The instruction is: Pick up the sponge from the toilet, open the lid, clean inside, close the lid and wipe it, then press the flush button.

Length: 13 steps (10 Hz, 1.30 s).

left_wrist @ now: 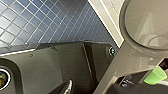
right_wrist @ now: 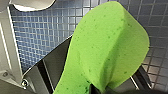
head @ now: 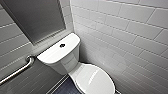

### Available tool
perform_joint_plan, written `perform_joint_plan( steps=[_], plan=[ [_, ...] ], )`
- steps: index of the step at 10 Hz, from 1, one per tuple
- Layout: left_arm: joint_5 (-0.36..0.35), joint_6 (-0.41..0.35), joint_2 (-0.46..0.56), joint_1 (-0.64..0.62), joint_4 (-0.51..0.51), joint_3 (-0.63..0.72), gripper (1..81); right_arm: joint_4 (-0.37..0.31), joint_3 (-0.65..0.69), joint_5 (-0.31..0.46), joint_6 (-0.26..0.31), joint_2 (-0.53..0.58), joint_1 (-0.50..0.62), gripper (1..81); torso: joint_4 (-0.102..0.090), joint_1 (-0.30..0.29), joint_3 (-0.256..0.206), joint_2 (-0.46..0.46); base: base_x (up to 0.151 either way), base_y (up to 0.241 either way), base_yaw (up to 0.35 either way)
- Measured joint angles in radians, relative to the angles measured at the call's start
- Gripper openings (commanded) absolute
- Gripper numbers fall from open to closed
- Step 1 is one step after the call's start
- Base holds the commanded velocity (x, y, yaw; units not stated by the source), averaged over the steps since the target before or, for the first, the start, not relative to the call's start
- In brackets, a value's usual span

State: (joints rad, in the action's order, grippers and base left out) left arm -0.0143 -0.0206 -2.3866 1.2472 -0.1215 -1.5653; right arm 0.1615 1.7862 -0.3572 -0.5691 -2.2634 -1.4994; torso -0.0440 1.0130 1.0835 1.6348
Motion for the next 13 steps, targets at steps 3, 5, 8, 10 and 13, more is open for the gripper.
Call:
perform_joint_plan(
  steps=[3,5,8,10,13],
  plan=[
    [0.014,0.061,0.011,-0.013,0.082,-0.029,81.1,0.001,0.045,-0.031,0.002,-0.041,-0.055,1.0,0.057,0.011,0.0,0.018,0.0,0.0,0.0],
    [0.014,0.078,-0.001,-0.069,0.146,-0.067,81.1,0.01,0.045,-0.035,0.003,-0.059,-0.08,1.0,0.126,0.012,0.0,0.019,0.0,0.0,0.0],
    [0.029,0.082,-0.001,-0.164,0.222,-0.074,81.1,0.016,0.045,-0.036,0.003,-0.061,-0.088,1.0,0.163,0.012,0.0,0.02,0.0,0.0,0.0],
    [0.073,0.083,-0.001,-0.217,0.273,-0.1,81.1,0.016,0.048,-0.052,0.003,-0.067,-0.096,1.0,0.164,0.012,0.0,0.02,0.0,0.0,0.0],
    [0.13,0.086,-0.003,-0.327,0.337,-0.189,81.1,0.041,0.09,-0.058,0.003,-0.101,-0.132,1.0,0.164,0.012,0.0,0.02,0.0,0.0,0.0]
  ],
)
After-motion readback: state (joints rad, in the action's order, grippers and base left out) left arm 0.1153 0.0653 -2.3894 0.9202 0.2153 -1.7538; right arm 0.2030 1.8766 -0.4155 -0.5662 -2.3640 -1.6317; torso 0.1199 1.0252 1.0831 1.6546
